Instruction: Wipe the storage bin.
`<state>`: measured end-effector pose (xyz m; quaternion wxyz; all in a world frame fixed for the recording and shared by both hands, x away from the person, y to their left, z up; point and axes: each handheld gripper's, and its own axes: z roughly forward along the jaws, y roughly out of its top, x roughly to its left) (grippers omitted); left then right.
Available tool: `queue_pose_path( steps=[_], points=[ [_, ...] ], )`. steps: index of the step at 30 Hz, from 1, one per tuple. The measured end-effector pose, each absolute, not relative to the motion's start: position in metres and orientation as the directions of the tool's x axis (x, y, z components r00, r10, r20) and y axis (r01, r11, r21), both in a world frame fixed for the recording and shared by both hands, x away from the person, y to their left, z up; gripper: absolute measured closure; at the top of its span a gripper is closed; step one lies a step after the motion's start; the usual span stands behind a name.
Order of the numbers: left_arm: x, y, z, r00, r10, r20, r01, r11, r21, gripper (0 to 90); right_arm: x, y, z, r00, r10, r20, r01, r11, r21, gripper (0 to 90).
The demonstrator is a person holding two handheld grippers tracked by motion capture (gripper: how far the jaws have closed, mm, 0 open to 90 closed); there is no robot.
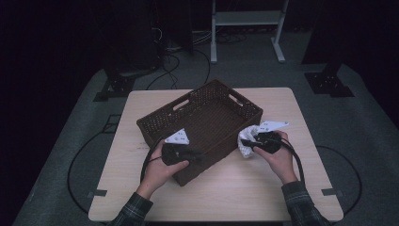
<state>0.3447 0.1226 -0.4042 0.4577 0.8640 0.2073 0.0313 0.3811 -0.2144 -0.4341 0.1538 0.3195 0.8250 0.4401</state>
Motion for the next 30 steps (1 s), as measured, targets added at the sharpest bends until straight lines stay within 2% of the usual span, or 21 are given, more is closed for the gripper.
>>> queue_pose_path(
  steps=[8,30],
  points=[
    [0.345,0.122,-0.404,0.912,0.387,-0.135,0.329,-0.495,0.804,74.7,0.372,-0.210,-0.417,-0.762,0.647,-0.012,0.332,0.407,0.851,76.2],
    [0.344,0.122,-0.404,0.912,0.388,-0.132,0.327,-0.497,0.804,74.9,0.382,-0.200,-0.447,-0.774,0.632,0.033,0.401,0.449,0.798,76.3]
  ],
)
